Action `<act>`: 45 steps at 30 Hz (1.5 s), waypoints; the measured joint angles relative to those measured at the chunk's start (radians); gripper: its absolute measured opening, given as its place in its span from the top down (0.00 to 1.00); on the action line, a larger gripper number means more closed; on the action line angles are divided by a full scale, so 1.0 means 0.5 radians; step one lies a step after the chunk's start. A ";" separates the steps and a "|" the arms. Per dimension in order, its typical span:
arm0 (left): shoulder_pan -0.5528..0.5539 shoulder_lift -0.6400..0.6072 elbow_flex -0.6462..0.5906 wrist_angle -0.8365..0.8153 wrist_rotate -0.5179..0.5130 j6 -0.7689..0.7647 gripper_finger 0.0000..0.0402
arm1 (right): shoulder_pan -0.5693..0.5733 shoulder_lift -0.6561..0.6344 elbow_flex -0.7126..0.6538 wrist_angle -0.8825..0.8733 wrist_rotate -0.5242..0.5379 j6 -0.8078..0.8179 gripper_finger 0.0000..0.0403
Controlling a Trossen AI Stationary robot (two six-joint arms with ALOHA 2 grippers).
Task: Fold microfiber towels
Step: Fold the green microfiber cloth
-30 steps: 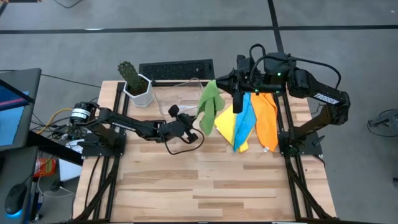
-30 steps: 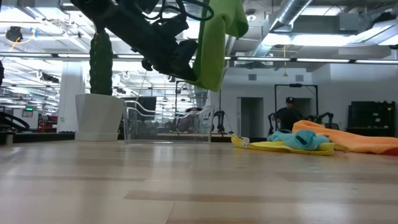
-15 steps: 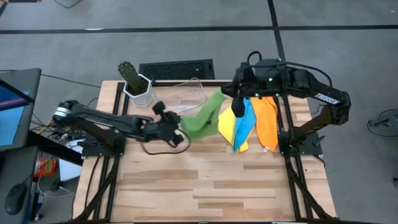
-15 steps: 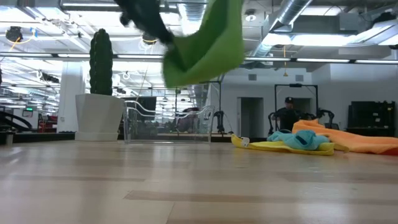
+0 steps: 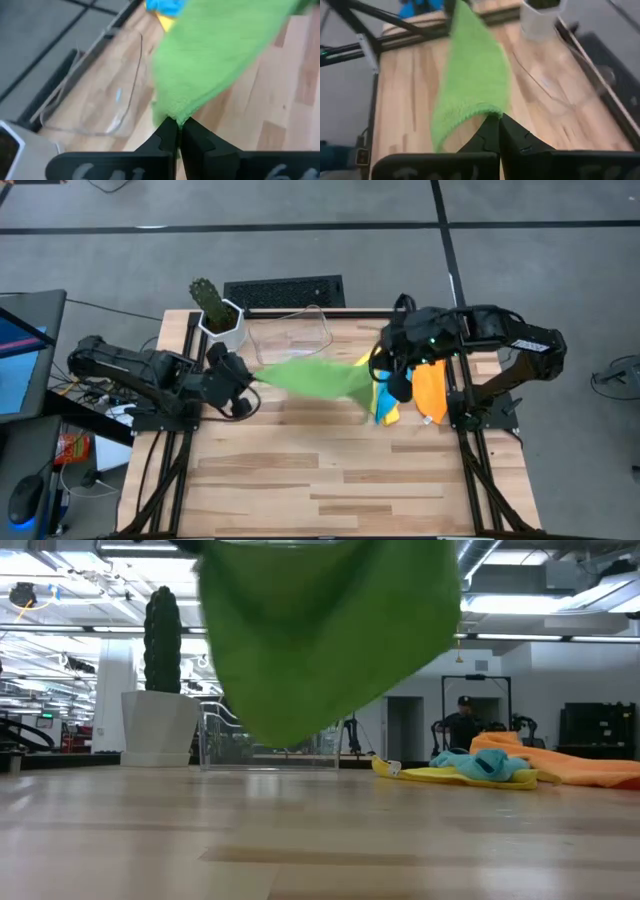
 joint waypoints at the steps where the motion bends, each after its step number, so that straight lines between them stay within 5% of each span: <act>1: -0.003 -0.001 0.000 -0.057 0.025 -0.042 1.00 | -0.001 -0.001 0.000 -0.038 -0.005 0.037 0.96; 10: -0.046 -0.007 -0.001 -0.120 0.548 -0.258 1.00 | 0.088 0.001 -0.001 -0.176 -0.143 0.292 0.96; 19: -0.408 0.007 -0.001 0.063 0.881 -0.860 1.00 | 0.494 0.081 -0.038 -0.127 -0.141 0.665 0.96; 25: -0.736 0.021 -0.001 0.419 0.880 -1.345 1.00 | 0.667 0.122 -0.167 0.009 -0.167 0.846 0.96; 31: -0.995 0.146 -0.002 0.425 0.938 -1.738 1.00 | 0.703 0.122 -0.359 0.253 -0.231 0.933 0.95; 38: -1.104 0.299 -0.002 0.166 1.040 -1.638 1.00 | 0.727 0.122 -0.716 0.934 -0.284 1.069 0.94; 45: -1.084 0.305 -0.003 -0.286 0.732 -1.458 1.00 | 0.594 0.121 -1.039 1.055 -0.267 1.078 0.95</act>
